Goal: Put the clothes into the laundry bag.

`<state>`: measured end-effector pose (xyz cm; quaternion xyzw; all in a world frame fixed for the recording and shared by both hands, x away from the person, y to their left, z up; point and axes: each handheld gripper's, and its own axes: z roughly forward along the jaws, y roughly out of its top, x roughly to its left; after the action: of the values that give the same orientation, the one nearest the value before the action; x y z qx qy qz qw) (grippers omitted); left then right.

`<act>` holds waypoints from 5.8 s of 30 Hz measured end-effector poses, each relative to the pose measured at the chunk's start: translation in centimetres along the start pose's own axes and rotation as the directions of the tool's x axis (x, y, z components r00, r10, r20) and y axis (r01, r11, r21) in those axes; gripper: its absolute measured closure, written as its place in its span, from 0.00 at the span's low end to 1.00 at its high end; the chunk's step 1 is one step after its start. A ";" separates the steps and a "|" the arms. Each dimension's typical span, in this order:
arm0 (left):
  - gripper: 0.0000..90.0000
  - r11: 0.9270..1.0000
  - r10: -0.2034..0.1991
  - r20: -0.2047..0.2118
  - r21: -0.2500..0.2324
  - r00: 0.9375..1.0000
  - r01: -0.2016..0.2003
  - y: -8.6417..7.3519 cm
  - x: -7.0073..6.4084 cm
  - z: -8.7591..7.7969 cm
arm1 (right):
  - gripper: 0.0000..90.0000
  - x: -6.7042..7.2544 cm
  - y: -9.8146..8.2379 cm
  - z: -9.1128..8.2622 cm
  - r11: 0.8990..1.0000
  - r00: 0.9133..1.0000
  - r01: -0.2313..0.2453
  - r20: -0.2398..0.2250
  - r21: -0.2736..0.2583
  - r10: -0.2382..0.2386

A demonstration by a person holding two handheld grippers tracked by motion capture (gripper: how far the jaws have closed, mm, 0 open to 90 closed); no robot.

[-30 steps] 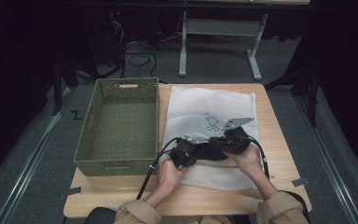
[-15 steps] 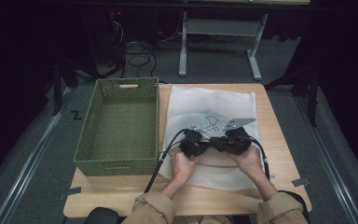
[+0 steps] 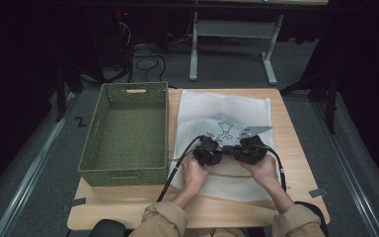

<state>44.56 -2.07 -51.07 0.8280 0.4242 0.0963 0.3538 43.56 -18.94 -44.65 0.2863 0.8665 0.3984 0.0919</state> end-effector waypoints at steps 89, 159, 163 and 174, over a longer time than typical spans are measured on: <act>0.58 0.988 0.111 0.231 -0.132 0.967 -0.081 -5.5 0.6 -13.9 | 0.98 -0.7 -1.7 0.5 1.000 1.000 -0.015 0.003 -0.002 0.015; 0.51 0.995 0.093 0.153 -0.059 0.984 -0.085 -11.3 1.6 -11.3 | 0.97 -1.0 -3.8 2.2 0.996 0.998 -0.055 -0.017 0.068 0.056; 0.50 0.995 0.095 0.155 -0.054 0.983 -0.088 -11.3 1.6 -11.2 | 0.97 -1.1 -3.9 2.4 0.995 0.998 -0.058 -0.016 0.082 0.059; 0.50 0.995 0.089 0.161 -0.054 0.983 -0.081 -11.3 1.6 -11.2 | 0.97 -1.3 -4.4 3.5 0.990 0.998 -0.056 -0.018 0.133 0.059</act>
<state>33.22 9.20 -50.69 0.8420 0.3556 0.0532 0.4022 44.11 -19.69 -50.34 0.3123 0.8834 0.3455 0.0517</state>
